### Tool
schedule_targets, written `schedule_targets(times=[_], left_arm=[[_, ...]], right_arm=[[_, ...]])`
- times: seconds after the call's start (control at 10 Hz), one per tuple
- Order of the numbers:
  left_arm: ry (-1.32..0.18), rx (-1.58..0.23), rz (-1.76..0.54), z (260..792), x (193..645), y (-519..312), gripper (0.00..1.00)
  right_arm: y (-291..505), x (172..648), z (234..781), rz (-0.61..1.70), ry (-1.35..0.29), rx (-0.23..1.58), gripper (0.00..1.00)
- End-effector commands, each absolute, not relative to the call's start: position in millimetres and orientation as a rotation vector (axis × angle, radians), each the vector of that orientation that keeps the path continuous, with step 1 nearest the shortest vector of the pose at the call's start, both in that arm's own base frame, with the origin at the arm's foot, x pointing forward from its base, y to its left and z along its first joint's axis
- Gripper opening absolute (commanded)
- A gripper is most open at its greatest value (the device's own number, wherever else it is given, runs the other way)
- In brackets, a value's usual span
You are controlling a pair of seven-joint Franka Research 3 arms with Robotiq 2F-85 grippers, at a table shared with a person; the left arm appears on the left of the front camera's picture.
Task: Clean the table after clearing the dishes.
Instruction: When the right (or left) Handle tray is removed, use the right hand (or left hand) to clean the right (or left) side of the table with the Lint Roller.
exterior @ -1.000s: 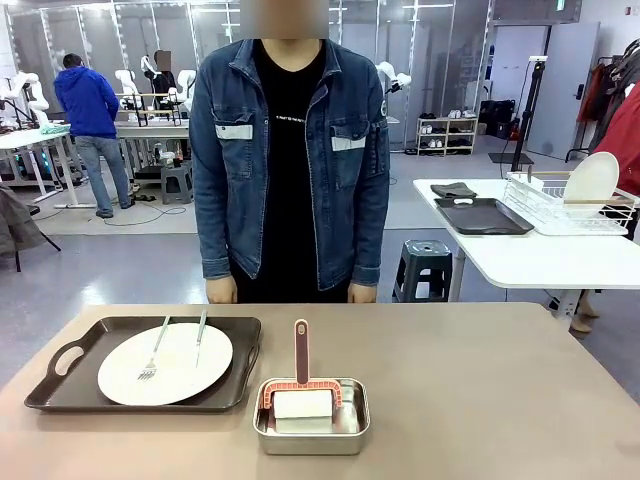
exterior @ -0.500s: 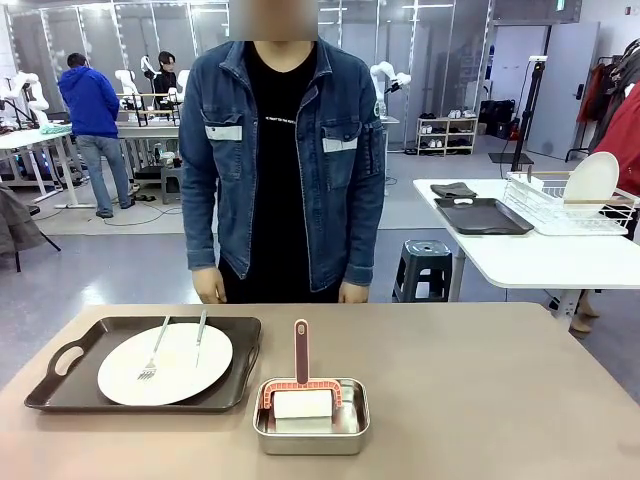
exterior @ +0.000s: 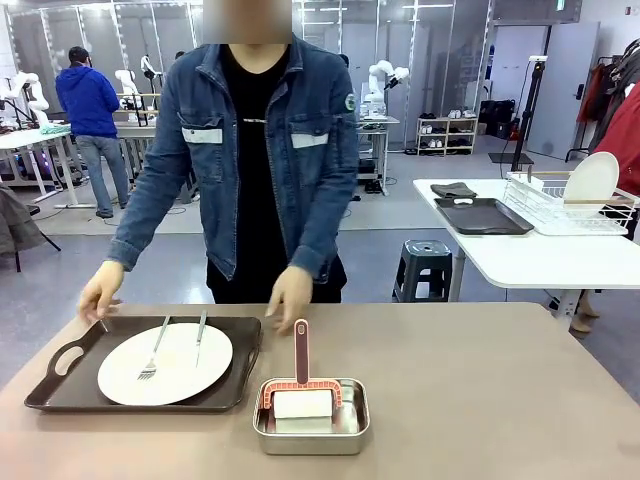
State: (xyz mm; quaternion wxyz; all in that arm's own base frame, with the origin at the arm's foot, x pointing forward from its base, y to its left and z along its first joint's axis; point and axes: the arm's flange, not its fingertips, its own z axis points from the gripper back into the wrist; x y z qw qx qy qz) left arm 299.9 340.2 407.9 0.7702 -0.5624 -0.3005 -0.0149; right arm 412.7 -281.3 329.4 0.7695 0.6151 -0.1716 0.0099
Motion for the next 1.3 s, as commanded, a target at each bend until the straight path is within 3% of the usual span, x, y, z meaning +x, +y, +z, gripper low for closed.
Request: schedule_targets(times=[0.0, 1.2], left_arm=[[-0.652, -1.220, -0.034, 410.1, 296.0, 341.6, 1.00], [-0.652, -1.220, -0.032, 407.9, 299.9, 340.2, 1.00]], right_arm=[[-281.1, 413.9, 331.6, 0.027, -0.368, 1.332, 1.00], [-281.1, 413.9, 331.6, 0.027, -0.368, 1.332, 1.00]])
